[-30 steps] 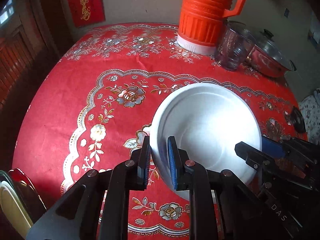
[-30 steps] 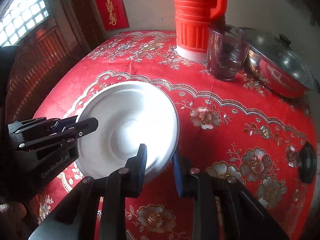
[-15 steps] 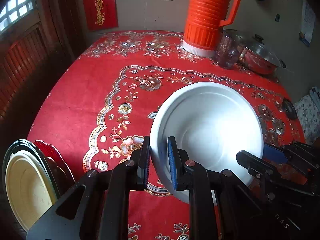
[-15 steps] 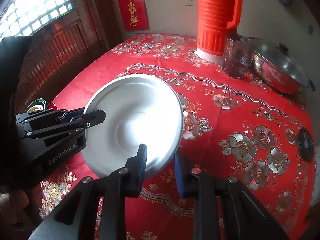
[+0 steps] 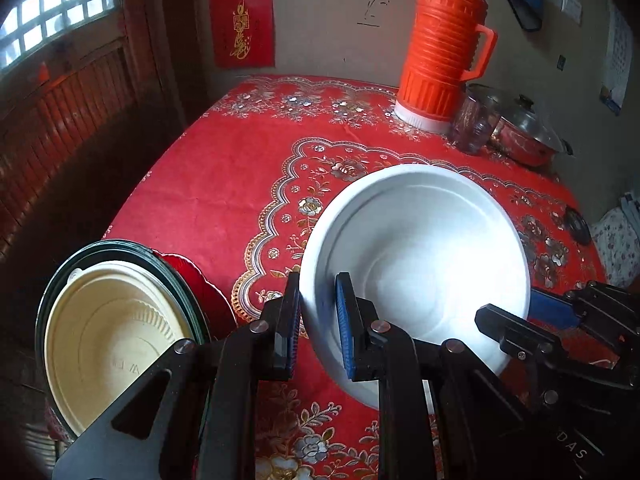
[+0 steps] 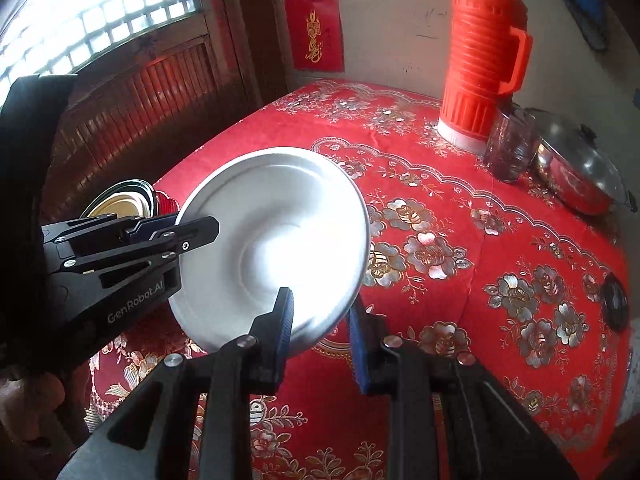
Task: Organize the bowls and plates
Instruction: 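Lift the white bowl with both tools and carry it to the green basin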
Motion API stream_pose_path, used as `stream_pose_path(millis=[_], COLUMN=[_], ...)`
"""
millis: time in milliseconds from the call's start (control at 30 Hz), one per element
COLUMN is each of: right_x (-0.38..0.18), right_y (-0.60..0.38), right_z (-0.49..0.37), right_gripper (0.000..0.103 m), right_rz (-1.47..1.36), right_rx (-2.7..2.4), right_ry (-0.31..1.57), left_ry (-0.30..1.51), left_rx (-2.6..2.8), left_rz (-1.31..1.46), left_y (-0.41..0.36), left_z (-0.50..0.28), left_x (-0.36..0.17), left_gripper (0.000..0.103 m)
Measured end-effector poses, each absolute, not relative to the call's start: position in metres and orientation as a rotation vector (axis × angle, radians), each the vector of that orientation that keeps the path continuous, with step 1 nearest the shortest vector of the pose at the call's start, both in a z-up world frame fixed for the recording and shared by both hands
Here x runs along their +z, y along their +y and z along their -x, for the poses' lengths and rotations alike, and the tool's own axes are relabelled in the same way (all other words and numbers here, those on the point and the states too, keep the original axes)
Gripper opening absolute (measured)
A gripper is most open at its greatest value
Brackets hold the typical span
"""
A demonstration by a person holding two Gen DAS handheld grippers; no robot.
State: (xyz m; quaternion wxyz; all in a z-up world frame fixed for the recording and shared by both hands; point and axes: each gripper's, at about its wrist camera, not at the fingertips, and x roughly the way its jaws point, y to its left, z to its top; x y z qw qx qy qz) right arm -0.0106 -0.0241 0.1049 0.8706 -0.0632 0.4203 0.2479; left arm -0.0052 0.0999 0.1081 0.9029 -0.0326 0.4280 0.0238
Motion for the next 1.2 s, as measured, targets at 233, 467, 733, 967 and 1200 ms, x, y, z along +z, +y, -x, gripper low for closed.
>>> stream_pose_path(millis=[233, 467, 733, 967, 1200], right_x=[0.113, 0.123, 0.136, 0.132, 0.122], right_y=[0.001, 0.026, 0.048, 0.079, 0.114], right_z=[0.022, 0.03, 0.037, 0.041, 0.049], right_gripper=[0.029, 0.038, 0.038, 0.038, 0.038], right_rz=[0.168, 0.199, 0.227, 0.276, 0.325], right_rx=[0.561, 0.606, 0.65, 0.711, 0.774], right_ry=[0.855, 0.829, 0.795, 0.803, 0.819], left_ry=[0.861, 0.826, 0.792, 0.8, 0.805], left_rx=[0.085, 0.117, 0.145, 0.194, 0.254], left_rz=[0.089, 0.115, 0.139, 0.167, 0.187], left_y=[0.126, 0.149, 0.177, 0.21, 0.239], left_z=[0.023, 0.039, 0.055, 0.075, 0.096], left_x=[0.117, 0.131, 0.143, 0.137, 0.128], left_gripper=[0.017, 0.017, 0.017, 0.017, 0.017])
